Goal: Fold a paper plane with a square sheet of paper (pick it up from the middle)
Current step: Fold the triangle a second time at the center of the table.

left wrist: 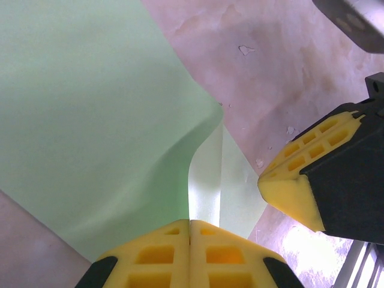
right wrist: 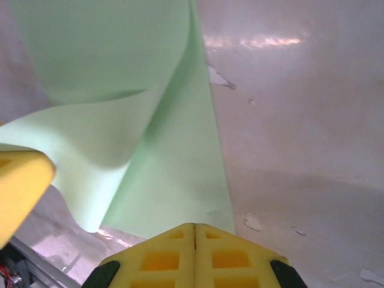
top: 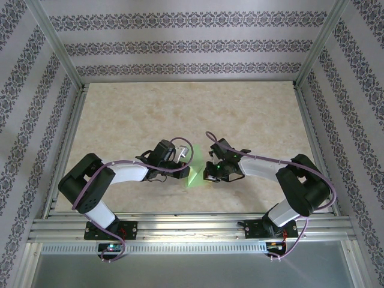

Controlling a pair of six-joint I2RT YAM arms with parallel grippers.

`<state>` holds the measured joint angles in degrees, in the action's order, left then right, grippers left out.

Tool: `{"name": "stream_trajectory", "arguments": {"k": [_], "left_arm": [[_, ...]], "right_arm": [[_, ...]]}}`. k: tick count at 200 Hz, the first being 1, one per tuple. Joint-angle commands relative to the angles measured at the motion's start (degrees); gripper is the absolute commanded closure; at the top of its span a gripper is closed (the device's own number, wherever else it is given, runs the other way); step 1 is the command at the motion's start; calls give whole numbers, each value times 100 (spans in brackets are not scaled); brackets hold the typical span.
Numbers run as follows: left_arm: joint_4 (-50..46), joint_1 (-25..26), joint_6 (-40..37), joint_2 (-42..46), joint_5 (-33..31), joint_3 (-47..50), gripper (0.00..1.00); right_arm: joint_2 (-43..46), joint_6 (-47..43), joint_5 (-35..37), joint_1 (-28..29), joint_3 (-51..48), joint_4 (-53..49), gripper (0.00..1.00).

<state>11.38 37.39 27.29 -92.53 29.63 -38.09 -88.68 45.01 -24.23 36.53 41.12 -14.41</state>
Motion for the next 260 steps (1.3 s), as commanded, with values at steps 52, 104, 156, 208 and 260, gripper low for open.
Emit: {"name": "stream_trajectory", "arguments": {"k": [52, 104, 156, 208, 260], "left_arm": [[242, -65, 31, -37, 72, 7, 100], [50, -116, -66, 30, -103, 0, 100], [287, -153, 5, 27, -346, 160, 100], [339, -151, 50, 45, -481, 244, 100], [142, -161, -66, 76, -594, 171, 100]], "right_arm": [[-649, -166, -306, 160, 507, 0, 97], [-828, -310, 160, 158, 380, -523, 100], [-800, -282, 122, 167, 344, -475, 100], [-800, -257, 76, 166, 387, -482, 100], [-817, -243, 59, 170, 387, -474, 100]]}}
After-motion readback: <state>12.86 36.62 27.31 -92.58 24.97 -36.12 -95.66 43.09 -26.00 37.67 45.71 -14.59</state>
